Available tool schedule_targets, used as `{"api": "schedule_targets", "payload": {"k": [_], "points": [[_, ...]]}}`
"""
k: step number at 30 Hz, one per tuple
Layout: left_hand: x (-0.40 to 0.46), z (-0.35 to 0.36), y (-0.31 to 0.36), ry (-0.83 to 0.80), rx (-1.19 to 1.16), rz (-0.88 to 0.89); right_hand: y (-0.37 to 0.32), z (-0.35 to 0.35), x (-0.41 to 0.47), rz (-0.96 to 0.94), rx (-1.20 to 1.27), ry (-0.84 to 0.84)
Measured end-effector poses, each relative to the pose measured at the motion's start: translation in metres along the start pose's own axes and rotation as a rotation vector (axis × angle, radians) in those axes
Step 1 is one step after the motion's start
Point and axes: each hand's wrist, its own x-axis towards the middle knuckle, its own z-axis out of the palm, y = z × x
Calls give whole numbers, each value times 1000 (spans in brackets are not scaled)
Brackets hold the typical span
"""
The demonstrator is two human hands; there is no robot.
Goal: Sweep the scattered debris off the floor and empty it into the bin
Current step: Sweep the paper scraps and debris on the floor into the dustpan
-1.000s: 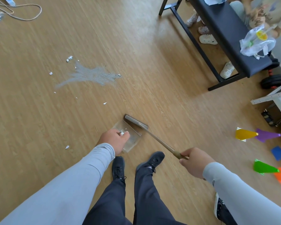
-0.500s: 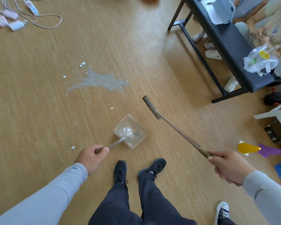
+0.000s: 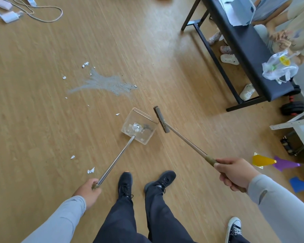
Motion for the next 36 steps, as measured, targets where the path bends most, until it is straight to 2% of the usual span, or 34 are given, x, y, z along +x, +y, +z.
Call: {"api": "schedule_targets", "payload": {"k": [6,9,15,21,28,36], "points": [[-1,-3,13,9,16,11,5,-4,-3,22,-35,-17],[-3,-11,34,21,-80,57,0,-8,-5,8,-31,-2],[-17,-46,105,179,-65,150,-14,-15,-6,-25,-5,25],[-54,-90,123,302,-106,79,-39,-24,-10,-112,-40,-23],[-73,-116,127,383,-85,2,-81,-36,21,-170,-275,-91],[-43,-159,138,360,-55,15,-137,-22,12,-212,-437,-69]]}}
